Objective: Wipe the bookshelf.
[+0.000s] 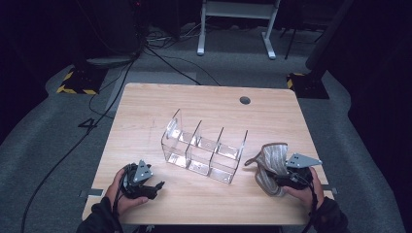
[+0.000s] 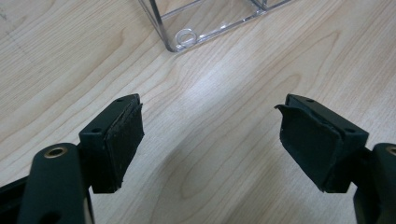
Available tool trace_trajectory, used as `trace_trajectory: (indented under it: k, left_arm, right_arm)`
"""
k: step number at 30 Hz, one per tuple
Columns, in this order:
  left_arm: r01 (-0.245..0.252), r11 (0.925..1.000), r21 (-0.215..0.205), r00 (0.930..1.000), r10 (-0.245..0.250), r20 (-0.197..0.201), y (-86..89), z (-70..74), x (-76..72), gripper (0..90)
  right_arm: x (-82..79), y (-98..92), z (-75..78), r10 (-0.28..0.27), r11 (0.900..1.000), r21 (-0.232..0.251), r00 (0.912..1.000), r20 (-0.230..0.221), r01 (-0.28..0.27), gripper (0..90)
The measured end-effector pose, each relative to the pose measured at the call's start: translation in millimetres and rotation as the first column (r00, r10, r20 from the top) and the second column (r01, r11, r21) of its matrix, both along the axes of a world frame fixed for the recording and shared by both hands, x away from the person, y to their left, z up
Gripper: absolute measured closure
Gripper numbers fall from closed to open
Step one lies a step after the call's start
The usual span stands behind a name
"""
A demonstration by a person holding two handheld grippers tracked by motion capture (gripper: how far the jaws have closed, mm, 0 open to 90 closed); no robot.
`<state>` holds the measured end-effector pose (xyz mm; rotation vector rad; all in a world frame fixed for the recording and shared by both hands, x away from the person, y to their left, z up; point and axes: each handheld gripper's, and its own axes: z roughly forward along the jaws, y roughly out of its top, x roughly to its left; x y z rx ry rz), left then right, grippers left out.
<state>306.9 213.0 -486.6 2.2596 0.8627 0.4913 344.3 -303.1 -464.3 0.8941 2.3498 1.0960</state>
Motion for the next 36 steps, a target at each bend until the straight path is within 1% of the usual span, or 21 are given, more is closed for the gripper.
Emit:
trace_trajectory:
  k: [1, 3, 6, 9, 11, 14, 15, 16, 19, 21, 23, 25, 26, 27, 28, 29, 31, 33, 34, 35, 36]
  left_arm:
    - [-0.008, 1.0000, -0.002, 1.0000, 0.008, 0.001, 0.9, 0.7, -0.7, 21.9]
    - [-0.006, 1.0000, 0.006, 1.0000, 0.006, 0.005, 3.7, 2.7, -1.6, 21.9]
    - [-0.004, 0.9999, 0.013, 1.0000, 0.003, 0.006, 8.2, 5.7, -3.4, 21.6]
    - [-0.010, 0.9994, 0.034, 0.9999, 0.010, 0.011, 12.5, 7.5, -6.7, 21.5]
    - [-0.014, 0.9983, 0.056, 0.9998, 0.013, 0.018, 15.8, 7.2, -8.8, 21.6]
    - [-0.015, 0.9971, 0.074, 0.9998, 0.014, 0.014, 20.5, 5.8, -11.8, 21.9]
    - [-0.023, 0.9962, 0.085, 0.9996, 0.022, 0.018, 22.8, 4.9, -13.5, 21.9]
    - [-0.023, 0.9962, 0.084, 0.9997, 0.021, 0.015, 24.3, 4.5, -14.3, 22.1]
    - [-0.036, 0.9949, 0.094, 0.9992, 0.034, 0.021, 27.0, 3.0, -16.3, 22.1]
    - [-0.035, 0.9936, 0.108, 0.9992, 0.033, 0.021, 27.8, 1.9, -16.9, 22.1]
    - [-0.033, 0.9927, 0.116, 0.9993, 0.031, 0.020, 27.7, 0.9, -17.8, 22.1]
    - [-0.025, 0.9913, 0.130, 0.9996, 0.023, 0.017, 26.5, -0.4, -19.4, 22.1]
    - [-0.024, 0.9914, 0.129, 0.9996, 0.022, 0.016, 26.0, -1.4, -20.3, 22.0]
    - [-0.019, 0.9911, 0.132, 0.9998, 0.018, 0.013, 25.9, -2.2, -21.1, 21.9]
    - [-0.017, 0.9915, 0.129, 0.9998, 0.016, 0.008, 25.6, -3.3, -22.1, 21.7]
    - [-0.014, 0.9913, 0.131, 0.9999, 0.014, 0.004, 26.1, -3.9, -22.5, 21.5]
    - [-0.018, 0.9937, 0.111, 0.9998, 0.019, -0.006, 27.7, -5.4, -22.5, 21.3]
    - [-0.019, 0.9953, 0.095, 0.9996, 0.021, -0.017, 29.4, -6.0, -21.5, 21.2]
    - [-0.019, 0.9953, 0.095, 0.9996, 0.021, -0.017, 29.4, -6.0, -21.5, 20.9]
    - [-0.020, 0.9970, 0.075, 0.9993, 0.022, -0.028, 30.1, -7.1, -20.6, 20.7]
    - [-0.020, 0.9976, 0.066, 0.9992, 0.022, -0.032, 30.0, -7.7, -20.5, 20.7]
  right_arm:
    - [-1.3, -1.3, 2.4, -0.001, 1.000, -0.004, 1.0000, 0.005, 0.001, 41.9]
    - [-4.6, -5.3, 8.1, -0.006, 1.000, -0.009, 0.9998, 0.022, 0.006, 40.7]
    - [-10.3, -14.9, 13.3, -0.018, 1.000, -0.003, 0.9990, 0.041, 0.018, 38.9]
    - [-16.0, -26.3, 13.3, -0.037, 0.999, -0.004, 0.9986, 0.038, 0.038, 37.6]
    - [-20.5, -36.6, 11.1, -0.052, 0.999, -0.001, 0.9979, 0.039, 0.052, 36.8]
    - [-26.5, -50.1, 7.6, -0.079, 0.997, -0.004, 0.9962, 0.038, 0.079, 36.2]
    - [-28.0, -54.2, 6.5, -0.086, 0.996, 0.004, 0.9957, 0.035, 0.086, 36.1]
    - [-30.8, -62.6, 4.5, -0.101, 0.995, 0.019, 0.9945, 0.028, 0.101, 35.2]
    - [-36.7, -77.8, 1.0, -0.110, 0.993, 0.050, 0.9936, 0.023, 0.109, 34.3]
    - [-38.8, -85.1, -2.8, -0.124, 0.990, 0.070, 0.9922, 0.013, 0.123, 34.0]
    - [-39.1, -87.5, -7.7, -0.130, 0.988, 0.082, 0.9915, -0.009, 0.130, 34.0]
    - [-38.5, -85.5, -12.0, -0.115, 0.989, 0.085, 0.9922, -0.048, 0.119, 34.0]
    - [-38.8, -84.0, -13.2, -0.099, 0.992, 0.069, 0.9935, -0.056, 0.103, 33.3]
    - [-40.2, -83.0, -13.8, -0.095, 0.994, 0.048, 0.9938, -0.057, 0.098, 32.5]
    - [-42.0, -83.3, -14.2, -0.094, 0.995, 0.040, 0.9939, -0.059, 0.096, 31.4]
    - [-44.8, -85.3, -13.7, -0.092, 0.994, 0.047, 0.9936, -0.065, 0.095, 29.6]
    - [-50.7, -90.7, -13.7, -0.098, 0.993, 0.058, 0.9928, -0.069, 0.102, 28.0]
    - [-56.2, -95.9, -16.1, -0.105, 0.993, 0.050, 0.9918, -0.072, 0.109, 25.9]
    - [-58.1, -98.6, -18.0, -0.107, 0.993, 0.044, 0.9918, -0.070, 0.110, 24.8]
    - [-59.4, -102.5, -20.8, -0.118, 0.992, 0.040, 0.9904, -0.072, 0.121, 23.5]
    - [-59.4, -104.9, -22.7, -0.125, 0.991, 0.041, 0.9893, -0.077, 0.128, 22.7]
